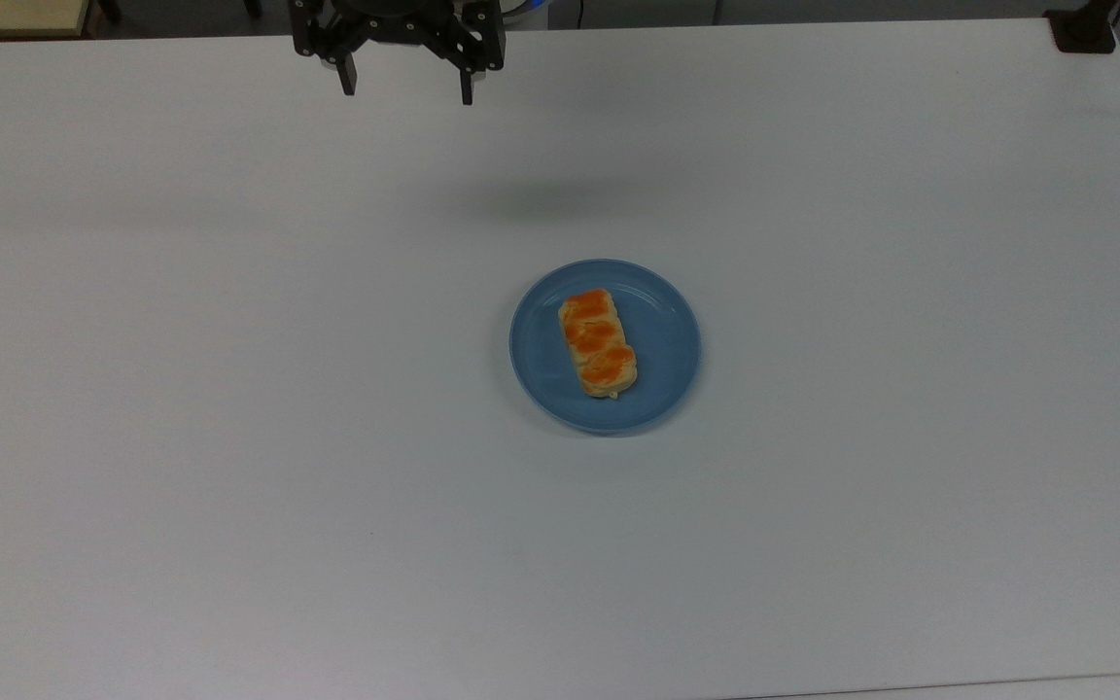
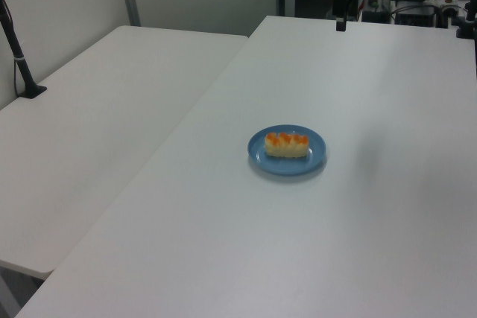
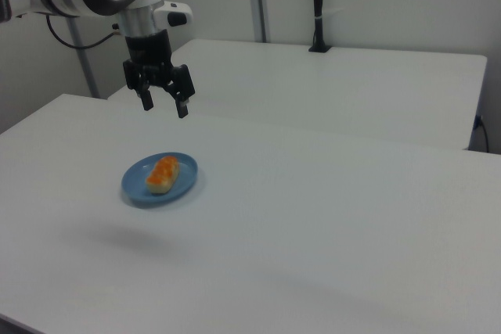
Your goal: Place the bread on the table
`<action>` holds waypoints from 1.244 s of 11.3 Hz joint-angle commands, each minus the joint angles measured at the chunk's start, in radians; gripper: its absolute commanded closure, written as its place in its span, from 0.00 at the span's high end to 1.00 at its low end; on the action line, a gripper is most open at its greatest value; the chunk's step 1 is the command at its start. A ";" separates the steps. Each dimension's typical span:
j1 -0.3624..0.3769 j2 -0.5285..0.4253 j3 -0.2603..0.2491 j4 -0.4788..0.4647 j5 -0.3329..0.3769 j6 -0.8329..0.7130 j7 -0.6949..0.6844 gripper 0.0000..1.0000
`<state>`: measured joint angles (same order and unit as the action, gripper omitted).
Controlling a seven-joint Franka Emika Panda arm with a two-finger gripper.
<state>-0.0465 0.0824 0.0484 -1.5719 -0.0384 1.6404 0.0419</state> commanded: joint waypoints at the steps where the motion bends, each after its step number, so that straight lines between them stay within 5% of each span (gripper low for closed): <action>1: 0.132 0.017 -0.117 -0.007 0.028 0.048 -0.017 1.00; 3: 0.227 0.071 -0.197 -0.007 0.051 0.102 -0.016 1.00; 11: 0.494 0.374 -0.308 -0.008 0.040 0.395 -0.022 1.00; 14: 0.513 0.430 -0.312 -0.013 0.037 0.433 -0.016 0.97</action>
<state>0.4387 0.4820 -0.2287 -1.5871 -0.0032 2.0391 0.0418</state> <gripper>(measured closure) 0.000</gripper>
